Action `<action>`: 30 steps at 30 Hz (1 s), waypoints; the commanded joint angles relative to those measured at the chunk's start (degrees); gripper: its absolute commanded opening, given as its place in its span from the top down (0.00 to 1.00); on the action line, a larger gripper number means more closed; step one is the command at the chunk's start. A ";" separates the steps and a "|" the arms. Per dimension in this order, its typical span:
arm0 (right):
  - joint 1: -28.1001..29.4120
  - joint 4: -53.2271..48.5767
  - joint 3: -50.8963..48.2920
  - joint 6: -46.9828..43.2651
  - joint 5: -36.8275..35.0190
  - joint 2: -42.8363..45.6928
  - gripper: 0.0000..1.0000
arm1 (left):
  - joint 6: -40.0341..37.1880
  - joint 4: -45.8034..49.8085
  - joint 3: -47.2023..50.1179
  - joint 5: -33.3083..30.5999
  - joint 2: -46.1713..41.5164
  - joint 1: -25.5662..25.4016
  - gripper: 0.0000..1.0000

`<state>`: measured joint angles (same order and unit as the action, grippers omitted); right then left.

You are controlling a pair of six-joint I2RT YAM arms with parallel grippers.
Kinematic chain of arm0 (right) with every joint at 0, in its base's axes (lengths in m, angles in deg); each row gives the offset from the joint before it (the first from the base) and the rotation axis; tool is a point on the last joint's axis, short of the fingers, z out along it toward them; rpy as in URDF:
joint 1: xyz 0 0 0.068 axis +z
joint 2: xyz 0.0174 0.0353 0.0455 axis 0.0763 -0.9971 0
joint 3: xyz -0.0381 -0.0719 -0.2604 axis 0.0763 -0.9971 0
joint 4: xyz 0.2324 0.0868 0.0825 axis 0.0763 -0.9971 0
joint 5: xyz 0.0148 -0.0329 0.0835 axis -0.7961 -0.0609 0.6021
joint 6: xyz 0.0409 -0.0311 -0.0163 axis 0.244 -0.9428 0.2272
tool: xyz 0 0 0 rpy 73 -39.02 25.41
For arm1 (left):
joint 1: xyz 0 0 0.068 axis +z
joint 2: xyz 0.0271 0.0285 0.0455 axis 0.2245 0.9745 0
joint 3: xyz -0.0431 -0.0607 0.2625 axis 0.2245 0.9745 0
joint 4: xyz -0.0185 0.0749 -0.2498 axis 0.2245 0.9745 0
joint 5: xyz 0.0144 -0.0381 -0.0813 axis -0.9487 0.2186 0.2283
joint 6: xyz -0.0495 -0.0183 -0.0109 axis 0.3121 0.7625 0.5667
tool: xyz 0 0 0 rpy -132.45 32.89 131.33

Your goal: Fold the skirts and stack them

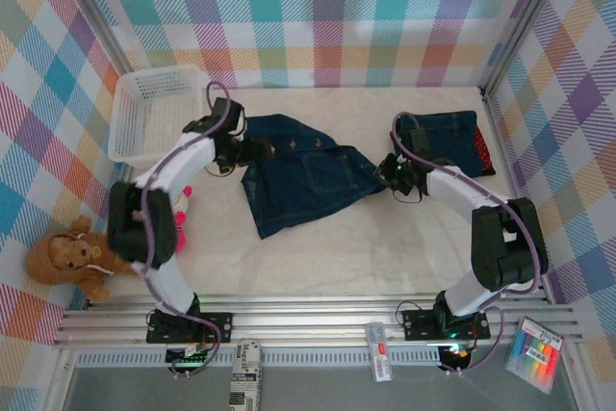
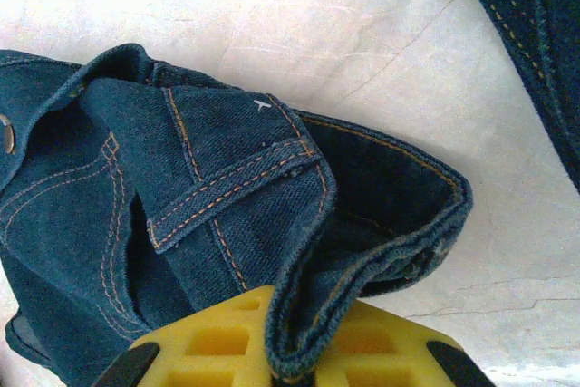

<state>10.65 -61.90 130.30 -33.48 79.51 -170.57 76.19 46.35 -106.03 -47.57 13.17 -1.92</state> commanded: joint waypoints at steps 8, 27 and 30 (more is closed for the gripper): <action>-0.18 -0.79 -0.86 0.43 0.09 -0.69 0.84 | 24.24 -4.45 24.27 7.91 -12.78 -3.25 0.41; -0.17 0.34 -2.22 0.71 0.55 -0.93 0.84 | 22.30 -15.90 33.66 15.24 -7.58 -3.98 0.57; -0.22 0.35 -2.27 0.71 0.55 -0.70 0.84 | 22.77 -17.62 33.70 16.43 -7.25 -4.48 0.63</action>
<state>10.65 -61.11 128.77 -33.02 79.51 -170.87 98.39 31.22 -73.20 -32.99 5.35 -5.50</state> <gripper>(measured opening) 0.164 0.382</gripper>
